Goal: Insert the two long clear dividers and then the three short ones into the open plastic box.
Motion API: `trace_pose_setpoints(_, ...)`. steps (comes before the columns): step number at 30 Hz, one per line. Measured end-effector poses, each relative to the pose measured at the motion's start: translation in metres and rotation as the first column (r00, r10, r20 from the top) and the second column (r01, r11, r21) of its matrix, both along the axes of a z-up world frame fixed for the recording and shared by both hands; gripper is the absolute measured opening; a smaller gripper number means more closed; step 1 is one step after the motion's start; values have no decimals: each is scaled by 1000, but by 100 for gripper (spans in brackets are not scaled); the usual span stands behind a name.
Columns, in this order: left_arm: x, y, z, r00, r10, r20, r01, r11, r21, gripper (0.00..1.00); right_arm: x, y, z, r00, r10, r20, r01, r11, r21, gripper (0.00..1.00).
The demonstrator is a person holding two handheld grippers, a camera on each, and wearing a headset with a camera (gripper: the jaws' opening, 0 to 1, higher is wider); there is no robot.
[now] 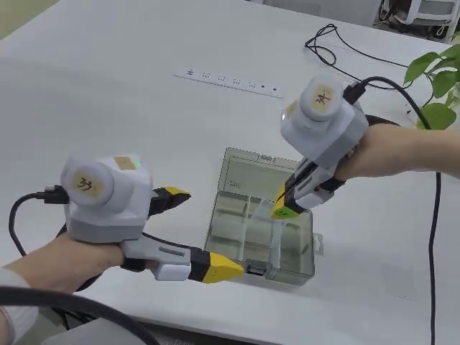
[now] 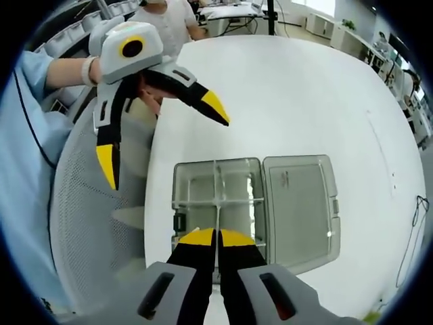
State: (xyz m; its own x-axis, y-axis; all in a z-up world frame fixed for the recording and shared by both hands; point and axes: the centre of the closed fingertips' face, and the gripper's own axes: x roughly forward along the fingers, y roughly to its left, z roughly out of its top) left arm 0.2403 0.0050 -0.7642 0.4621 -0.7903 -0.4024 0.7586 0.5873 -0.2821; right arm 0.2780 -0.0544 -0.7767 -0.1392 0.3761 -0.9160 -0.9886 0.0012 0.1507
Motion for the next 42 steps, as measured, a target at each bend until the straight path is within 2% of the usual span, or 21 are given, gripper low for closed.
trace_pose_setpoints(1,0,0,0,1000,0,-1,0,1000,-1,97,-5,0,1,1000,7,0,-7,1000,8,2)
trace_pose_setpoints(7,-2,-3,-1,1000,-3,-4,3,1000,-7,96,-6,0,1,1000,13,14,-13,1000,23,2)
trace_pose_setpoints(19,-2,0,-1,1000,7,-9,-7,1000,-10,94,-10,3,-4,999,32,32,-32,999,-1,2)
trace_pose_setpoints(24,-3,-1,-1,1000,7,-9,-7,1000,-12,93,-12,3,-10,998,43,51,-42,999,-18,2)
trace_pose_setpoints(30,-3,-2,0,1000,3,-5,-3,1000,-13,93,-13,4,-25,995,60,76,-55,997,-59,2)
trace_pose_setpoints(42,-2,1,0,1000,5,-7,-5,1000,-8,93,-11,5,-46,994,67,82,-59,994,-94,2)
